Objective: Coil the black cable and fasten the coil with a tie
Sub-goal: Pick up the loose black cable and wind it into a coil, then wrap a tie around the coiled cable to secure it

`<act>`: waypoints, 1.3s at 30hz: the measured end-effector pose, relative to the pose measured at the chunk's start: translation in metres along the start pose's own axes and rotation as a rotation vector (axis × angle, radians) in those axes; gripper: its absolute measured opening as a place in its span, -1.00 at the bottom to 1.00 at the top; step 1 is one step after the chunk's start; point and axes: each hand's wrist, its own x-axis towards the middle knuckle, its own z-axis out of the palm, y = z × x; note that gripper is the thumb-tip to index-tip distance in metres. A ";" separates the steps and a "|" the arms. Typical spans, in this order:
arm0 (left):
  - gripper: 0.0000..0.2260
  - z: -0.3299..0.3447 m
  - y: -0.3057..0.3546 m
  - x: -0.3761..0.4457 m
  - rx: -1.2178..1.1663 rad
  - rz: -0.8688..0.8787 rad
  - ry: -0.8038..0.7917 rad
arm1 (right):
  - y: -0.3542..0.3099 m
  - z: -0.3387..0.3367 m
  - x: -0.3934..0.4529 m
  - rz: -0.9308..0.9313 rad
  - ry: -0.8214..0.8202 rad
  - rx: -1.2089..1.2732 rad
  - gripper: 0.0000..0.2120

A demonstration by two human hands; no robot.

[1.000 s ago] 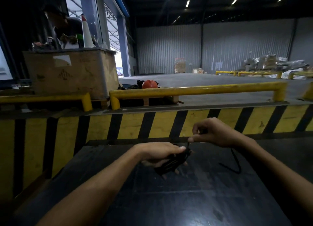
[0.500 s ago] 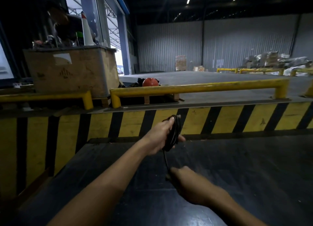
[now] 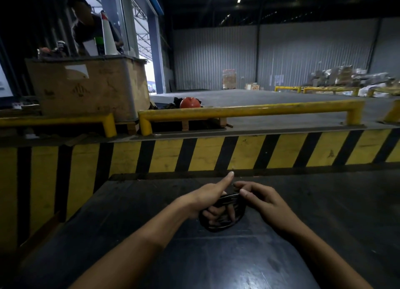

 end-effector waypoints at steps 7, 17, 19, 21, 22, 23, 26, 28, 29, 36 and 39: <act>-0.29 0.008 -0.016 0.008 -0.138 -0.145 0.157 | 0.026 0.030 -0.021 0.180 0.200 0.448 -0.78; -0.44 0.068 -0.090 0.055 0.042 -0.136 0.919 | 0.085 0.070 -0.076 0.213 0.279 0.010 -0.82; -0.43 0.085 -0.099 0.058 0.104 -0.122 0.881 | 0.103 0.064 -0.086 0.234 0.279 -0.038 -0.80; -0.43 0.104 -0.107 0.061 0.191 -0.123 0.817 | 0.121 0.056 -0.095 0.299 0.275 -0.042 -0.79; -0.45 0.112 -0.113 0.063 0.196 -0.128 0.797 | 0.130 0.053 -0.098 0.334 0.254 -0.034 -0.80; -0.48 0.117 -0.121 0.065 0.186 -0.132 0.784 | 0.138 0.051 -0.102 0.361 0.208 -0.019 -0.81; -0.58 0.125 -0.146 0.066 0.138 -0.179 0.780 | 0.156 0.041 -0.112 0.417 -0.019 0.021 -0.83; -0.64 0.131 -0.166 0.061 0.114 -0.262 0.765 | 0.170 0.035 -0.117 0.490 -0.111 0.015 -0.86; -0.66 0.132 -0.175 0.055 0.121 -0.311 0.759 | 0.179 0.033 -0.120 0.527 -0.109 -0.023 -0.86; -0.83 0.128 -0.197 0.024 0.153 -0.516 0.730 | 0.238 0.060 -0.142 0.574 -0.366 -0.581 -0.66; -0.84 0.133 -0.204 0.016 0.170 -0.560 0.694 | 0.246 0.077 -0.153 0.555 -0.410 -0.680 -0.72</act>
